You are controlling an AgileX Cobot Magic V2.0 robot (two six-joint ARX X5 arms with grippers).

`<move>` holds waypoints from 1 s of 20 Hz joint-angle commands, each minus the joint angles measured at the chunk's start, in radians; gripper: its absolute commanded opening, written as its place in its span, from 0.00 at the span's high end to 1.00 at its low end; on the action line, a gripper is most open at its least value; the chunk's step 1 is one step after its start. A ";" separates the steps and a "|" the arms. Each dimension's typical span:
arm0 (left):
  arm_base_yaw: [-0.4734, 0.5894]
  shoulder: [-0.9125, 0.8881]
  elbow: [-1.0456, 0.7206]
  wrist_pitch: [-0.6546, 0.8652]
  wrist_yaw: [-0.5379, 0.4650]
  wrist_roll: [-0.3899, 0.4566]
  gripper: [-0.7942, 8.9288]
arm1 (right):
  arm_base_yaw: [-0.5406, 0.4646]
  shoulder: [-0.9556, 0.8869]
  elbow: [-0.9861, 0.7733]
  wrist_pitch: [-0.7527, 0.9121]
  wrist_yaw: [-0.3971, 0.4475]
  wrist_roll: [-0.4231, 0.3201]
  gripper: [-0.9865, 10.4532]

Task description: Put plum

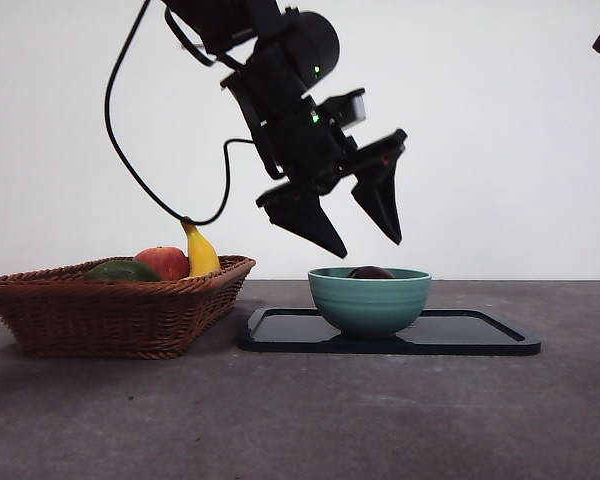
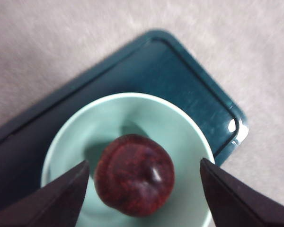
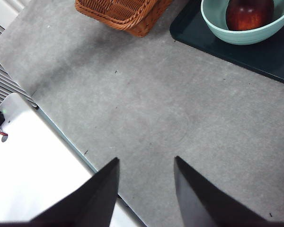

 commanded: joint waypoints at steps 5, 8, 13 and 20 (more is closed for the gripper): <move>-0.021 0.072 0.028 0.025 -0.030 0.042 0.53 | 0.004 0.003 0.007 0.009 -0.004 -0.004 0.75; -0.023 0.089 0.028 0.026 -0.029 0.043 0.53 | 0.004 0.003 0.007 0.009 -0.003 -0.004 0.75; -0.028 0.092 0.028 0.027 -0.030 0.047 0.53 | 0.004 0.003 0.007 0.010 -0.004 -0.004 0.75; -0.032 0.110 0.028 -0.001 -0.030 0.051 0.53 | 0.004 0.003 0.007 0.009 -0.004 -0.005 0.75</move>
